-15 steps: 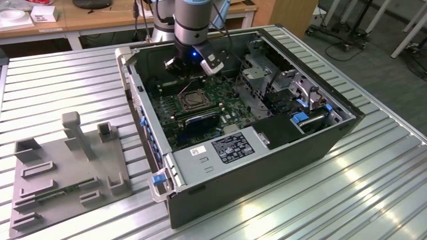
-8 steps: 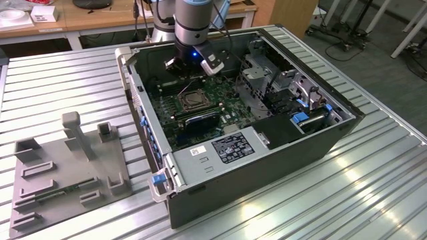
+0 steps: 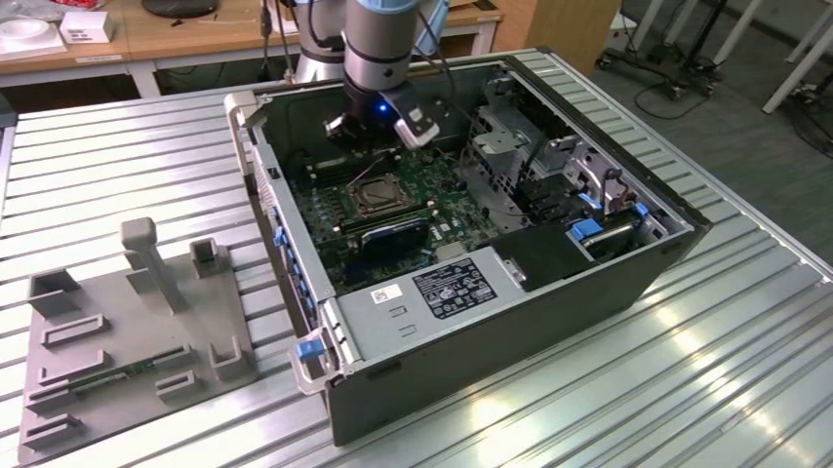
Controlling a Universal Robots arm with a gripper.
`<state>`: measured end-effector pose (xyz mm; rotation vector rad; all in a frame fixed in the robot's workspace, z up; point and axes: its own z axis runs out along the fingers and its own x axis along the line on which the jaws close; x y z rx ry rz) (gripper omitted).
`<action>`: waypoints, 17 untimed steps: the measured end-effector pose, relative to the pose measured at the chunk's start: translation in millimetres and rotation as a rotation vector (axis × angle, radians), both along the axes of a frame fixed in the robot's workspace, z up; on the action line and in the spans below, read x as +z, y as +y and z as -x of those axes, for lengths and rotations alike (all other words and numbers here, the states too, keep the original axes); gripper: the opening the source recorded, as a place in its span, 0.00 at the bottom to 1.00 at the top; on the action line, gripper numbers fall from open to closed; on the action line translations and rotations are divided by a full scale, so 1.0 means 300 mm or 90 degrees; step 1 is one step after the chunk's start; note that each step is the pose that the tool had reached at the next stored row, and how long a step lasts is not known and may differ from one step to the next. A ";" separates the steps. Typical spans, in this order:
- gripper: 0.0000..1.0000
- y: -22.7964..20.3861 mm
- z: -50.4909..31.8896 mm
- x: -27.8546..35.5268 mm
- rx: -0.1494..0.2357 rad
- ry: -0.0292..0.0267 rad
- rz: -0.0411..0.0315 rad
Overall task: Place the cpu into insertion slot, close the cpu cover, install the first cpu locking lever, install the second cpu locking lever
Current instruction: 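Install the first cpu locking lever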
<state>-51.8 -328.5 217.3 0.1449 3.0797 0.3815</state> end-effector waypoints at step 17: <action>0.11 -0.006 -0.021 -0.044 0.000 0.0000 0.0000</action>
